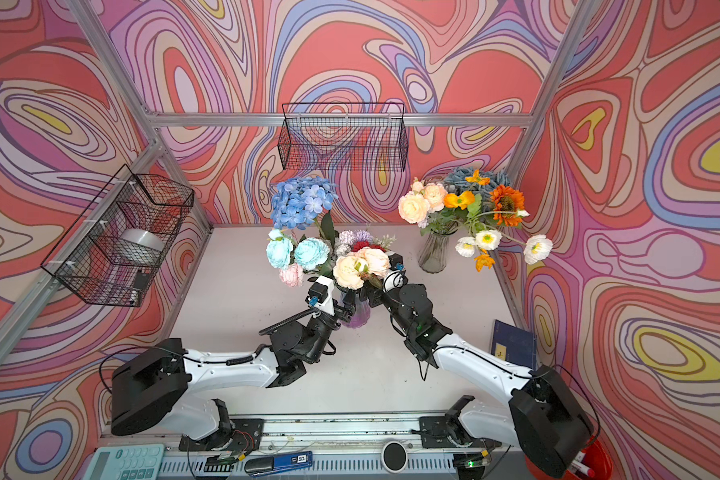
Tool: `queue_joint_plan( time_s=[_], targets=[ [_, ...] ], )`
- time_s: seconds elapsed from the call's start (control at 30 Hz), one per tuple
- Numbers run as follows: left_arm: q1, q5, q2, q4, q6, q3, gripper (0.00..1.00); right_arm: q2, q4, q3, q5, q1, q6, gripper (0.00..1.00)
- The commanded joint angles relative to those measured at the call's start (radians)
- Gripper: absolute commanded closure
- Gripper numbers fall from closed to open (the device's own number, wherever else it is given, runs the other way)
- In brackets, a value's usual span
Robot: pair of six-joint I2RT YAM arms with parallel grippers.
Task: Arrange the flowers into the vase
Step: 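Open the left gripper off the rose and draw it back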
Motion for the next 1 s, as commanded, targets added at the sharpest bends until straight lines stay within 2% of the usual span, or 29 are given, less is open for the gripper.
queue_joint_plan(
  time_s=[0.0, 0.2, 0.3, 0.37, 0.5, 0.63, 0.77, 0.97],
  targets=[
    [-0.006, 0.021, -0.093, -0.109, -0.064, -0.005, 0.35, -0.025, -0.048, -0.026, -0.015, -0.002, -0.003, 0.13],
    [-0.006, 0.067, -0.23, -0.362, -0.199, -0.037, 0.35, -0.069, -0.136, -0.028, -0.061, -0.003, -0.011, 0.09],
    [-0.006, 0.108, -0.293, -0.52, -0.257, -0.048, 0.3, -0.118, -0.213, -0.029, -0.101, -0.003, -0.021, 0.07],
    [-0.006, 0.12, -0.33, -0.622, -0.3, -0.052, 0.23, -0.159, -0.282, -0.027, -0.138, -0.003, -0.029, 0.06],
    [-0.006, 0.107, -0.383, -0.714, -0.363, -0.091, 0.14, -0.244, -0.407, -0.036, -0.188, -0.003, -0.036, 0.05],
    [-0.006, 0.076, -0.414, -0.747, -0.419, -0.127, 0.12, -0.314, -0.48, -0.059, -0.235, -0.003, -0.019, 0.03],
    [-0.006, 0.018, -0.424, -0.755, -0.458, -0.177, 0.11, -0.309, -0.431, -0.097, -0.279, -0.002, -0.002, 0.03],
    [0.0, -0.084, -0.437, -0.762, -0.516, -0.236, 0.05, -0.164, -0.214, -0.13, -0.231, -0.002, -0.017, 0.03]
  ],
)
